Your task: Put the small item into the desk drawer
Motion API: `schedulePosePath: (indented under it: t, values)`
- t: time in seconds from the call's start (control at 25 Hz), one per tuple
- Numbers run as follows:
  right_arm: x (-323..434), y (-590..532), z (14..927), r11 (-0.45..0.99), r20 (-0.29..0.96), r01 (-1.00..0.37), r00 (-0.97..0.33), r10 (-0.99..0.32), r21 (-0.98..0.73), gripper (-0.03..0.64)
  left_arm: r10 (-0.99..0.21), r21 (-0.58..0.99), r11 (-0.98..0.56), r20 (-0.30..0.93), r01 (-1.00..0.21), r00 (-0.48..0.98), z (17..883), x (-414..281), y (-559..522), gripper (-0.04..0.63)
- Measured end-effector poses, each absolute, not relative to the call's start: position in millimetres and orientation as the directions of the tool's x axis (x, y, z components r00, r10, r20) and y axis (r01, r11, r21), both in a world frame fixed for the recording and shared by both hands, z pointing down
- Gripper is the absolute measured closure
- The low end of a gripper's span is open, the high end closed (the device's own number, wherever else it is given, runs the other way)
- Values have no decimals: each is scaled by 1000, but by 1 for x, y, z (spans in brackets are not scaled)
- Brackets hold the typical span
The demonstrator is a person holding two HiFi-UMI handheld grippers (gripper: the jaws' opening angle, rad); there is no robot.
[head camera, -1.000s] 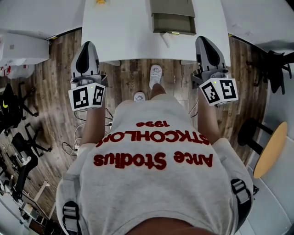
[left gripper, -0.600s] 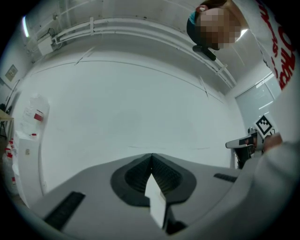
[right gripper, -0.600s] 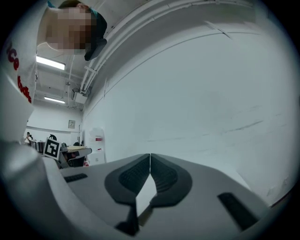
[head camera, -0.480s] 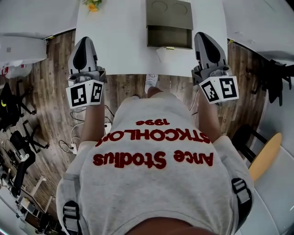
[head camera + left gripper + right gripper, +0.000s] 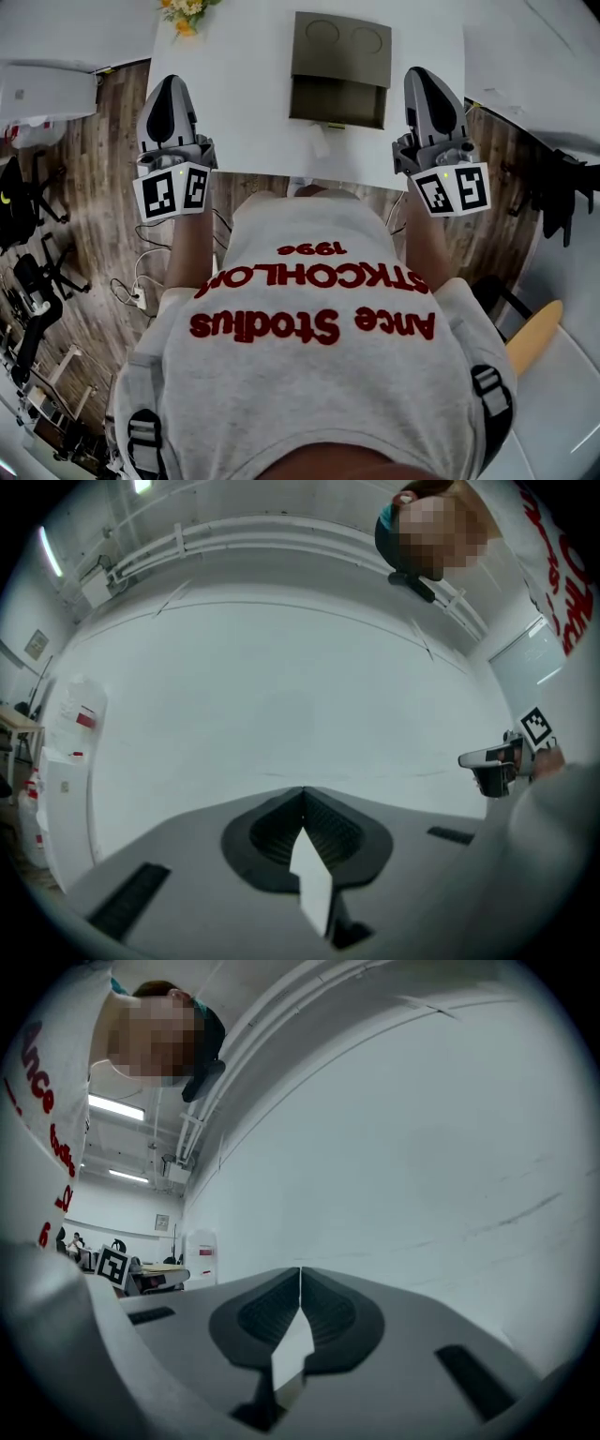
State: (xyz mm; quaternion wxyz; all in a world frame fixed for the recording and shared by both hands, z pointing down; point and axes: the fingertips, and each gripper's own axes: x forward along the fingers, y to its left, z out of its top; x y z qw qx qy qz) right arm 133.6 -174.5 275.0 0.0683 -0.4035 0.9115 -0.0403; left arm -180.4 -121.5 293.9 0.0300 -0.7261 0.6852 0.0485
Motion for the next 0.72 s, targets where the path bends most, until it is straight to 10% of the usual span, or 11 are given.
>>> schedulePosePath:
  t: [0.72]
  values:
    - [114,-192,298,598,8,-774,-613,-790,-209,611,-986,32,-147,-84,-989,143,295,-181,-169,588]
